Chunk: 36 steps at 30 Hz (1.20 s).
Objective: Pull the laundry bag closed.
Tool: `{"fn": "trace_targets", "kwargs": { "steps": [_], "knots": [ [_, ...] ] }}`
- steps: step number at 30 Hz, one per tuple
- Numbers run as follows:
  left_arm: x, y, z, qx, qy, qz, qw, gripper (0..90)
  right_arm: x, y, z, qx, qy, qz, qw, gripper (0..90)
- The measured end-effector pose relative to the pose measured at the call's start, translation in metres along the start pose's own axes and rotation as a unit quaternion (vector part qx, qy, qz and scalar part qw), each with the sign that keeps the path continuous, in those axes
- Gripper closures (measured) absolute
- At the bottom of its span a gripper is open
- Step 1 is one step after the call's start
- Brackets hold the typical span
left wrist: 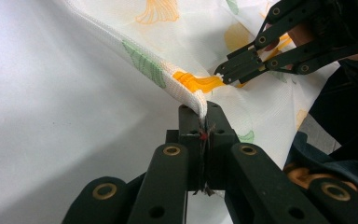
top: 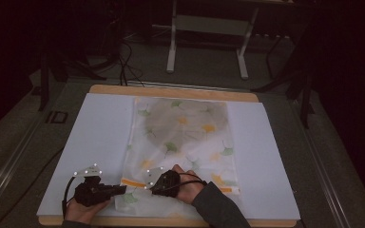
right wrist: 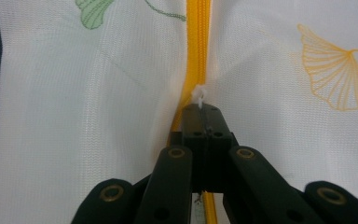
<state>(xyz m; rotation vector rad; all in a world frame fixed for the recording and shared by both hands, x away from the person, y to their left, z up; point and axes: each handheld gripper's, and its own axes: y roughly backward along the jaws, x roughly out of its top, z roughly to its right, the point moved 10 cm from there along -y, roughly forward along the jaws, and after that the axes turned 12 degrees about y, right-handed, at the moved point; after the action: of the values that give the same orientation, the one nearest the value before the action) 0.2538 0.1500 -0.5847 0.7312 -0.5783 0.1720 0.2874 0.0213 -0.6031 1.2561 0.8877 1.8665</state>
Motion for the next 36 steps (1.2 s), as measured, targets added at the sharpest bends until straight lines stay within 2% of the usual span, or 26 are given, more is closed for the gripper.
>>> {"fn": "trace_targets", "kwargs": {
  "steps": [36],
  "knots": [
    [0.002,0.004,0.000,-0.004,0.004,0.008,1.0000,88.3,-0.033,0.019,-0.001,-0.009,-0.011,-0.025,0.9996,90.0]
  ]
}}
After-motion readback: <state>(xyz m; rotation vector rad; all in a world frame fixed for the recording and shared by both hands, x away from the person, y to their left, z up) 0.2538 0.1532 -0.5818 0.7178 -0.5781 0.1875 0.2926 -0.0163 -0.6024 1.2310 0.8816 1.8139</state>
